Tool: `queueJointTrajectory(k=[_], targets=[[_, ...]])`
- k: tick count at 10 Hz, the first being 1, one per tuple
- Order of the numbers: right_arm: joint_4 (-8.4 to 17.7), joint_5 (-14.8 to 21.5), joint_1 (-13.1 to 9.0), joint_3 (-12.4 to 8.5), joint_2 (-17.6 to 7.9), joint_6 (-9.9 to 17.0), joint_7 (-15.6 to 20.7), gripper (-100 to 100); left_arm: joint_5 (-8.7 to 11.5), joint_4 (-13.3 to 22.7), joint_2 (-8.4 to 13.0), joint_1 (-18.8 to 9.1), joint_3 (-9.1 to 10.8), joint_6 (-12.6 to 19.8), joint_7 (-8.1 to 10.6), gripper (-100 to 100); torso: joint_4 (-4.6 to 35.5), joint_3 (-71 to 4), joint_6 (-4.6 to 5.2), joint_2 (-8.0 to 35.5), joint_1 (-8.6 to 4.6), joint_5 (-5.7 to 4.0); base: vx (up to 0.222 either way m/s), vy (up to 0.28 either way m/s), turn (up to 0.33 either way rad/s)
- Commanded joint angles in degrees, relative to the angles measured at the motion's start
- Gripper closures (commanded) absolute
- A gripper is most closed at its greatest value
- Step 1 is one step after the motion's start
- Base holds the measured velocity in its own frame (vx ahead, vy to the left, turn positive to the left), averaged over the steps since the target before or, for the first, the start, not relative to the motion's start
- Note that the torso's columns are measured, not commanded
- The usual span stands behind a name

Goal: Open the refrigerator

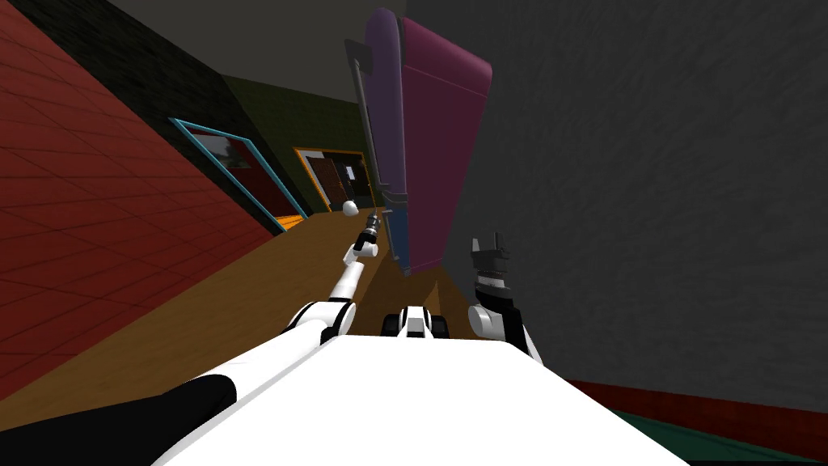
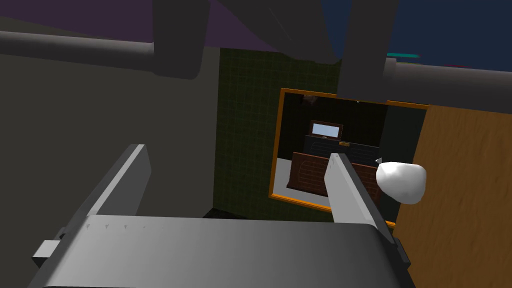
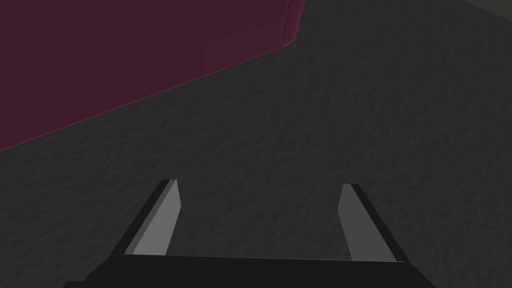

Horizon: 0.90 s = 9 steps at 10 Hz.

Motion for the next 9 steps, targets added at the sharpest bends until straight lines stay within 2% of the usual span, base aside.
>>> queueJointTrajectory(k=[1, 2, 3, 5, 6, 7, 8, 9], targets=[[0.0, 0.0, 0.0, 0.0, 0.0, 0.0, 0.0, 0, 0.3, 3.4, 0.7, -3.7, 0.33, 1.7, 0.39, -100, 0.0, 0.0, 0.00, -0.1, -0.08, -0.02, 0.032, -0.083, 0.036], [0.0, 0.0, 0.0, 0.0, 0.0, 0.0, 0.0, 0, 0.5, 5.5, 1.4, -5.7, 0.57, 2.6, 0.74, -100, 0.0, 0.0, 0.02, 0.0, -0.01, -0.01, 0.018, -0.066, 0.043], [0.0, 0.0, 0.0, 0.0, 0.0, 0.0, 0.0, 0, 0.5, 5.9, 1.4, -6.2, 0.57, 2.6, 0.74, -100, 0.0, 0.1, 0.00, 0.1, 0.06, 0.01, 0.019, -0.045, 0.028], [0.0, 0.0, 0.0, 0.0, 0.0, 0.0, 0.0, 0, 0.9, 10.1, 2.7, -10.3, 1.04, 4.2, 1.55, -100, 0.0, 0.0, 0.00, 0.0, 0.04, 0.01, 0.038, -0.058, 0.053], [0.0, 0.0, 0.0, 0.0, 0.0, 0.0, 0.0, 0, 0.9, 10.6, 2.7, -11.2, 1.04, 4.2, 1.55, -100, 0.0, 0.0, 0.00, -0.1, -0.03, -0.01, 0.041, -0.047, 0.032], [0.0, 0.0, 0.0, 0.0, 0.0, 0.0, 0.0, 0, 1.1, 12.6, 3.4, -13.2, 1.27, 5.0, 1.99, -100, 0.0, 0.0, 0.01, 0.0, 0.01, 0.00, 0.033, -0.045, 0.035], [0.0, 0.0, 0.0, 0.0, 0.0, 0.0, 0.0, 0, 1.1, 12.8, 3.4, -13.5, 1.27, 5.0, 1.99, -100, 0.0, 0.0, 0.01, 0.0, 0.01, 0.00, 0.029, -0.036, 0.016], [0.0, 0.0, 0.0, 0.0, 0.0, 0.0, 0.0, 0, 1.3, 14.8, 4.1, -15.8, 1.49, 5.7, 2.44, -100, 0.0, 0.0, 0.01, 0.1, 0.04, 0.01, 0.032, -0.035, 0.028]])
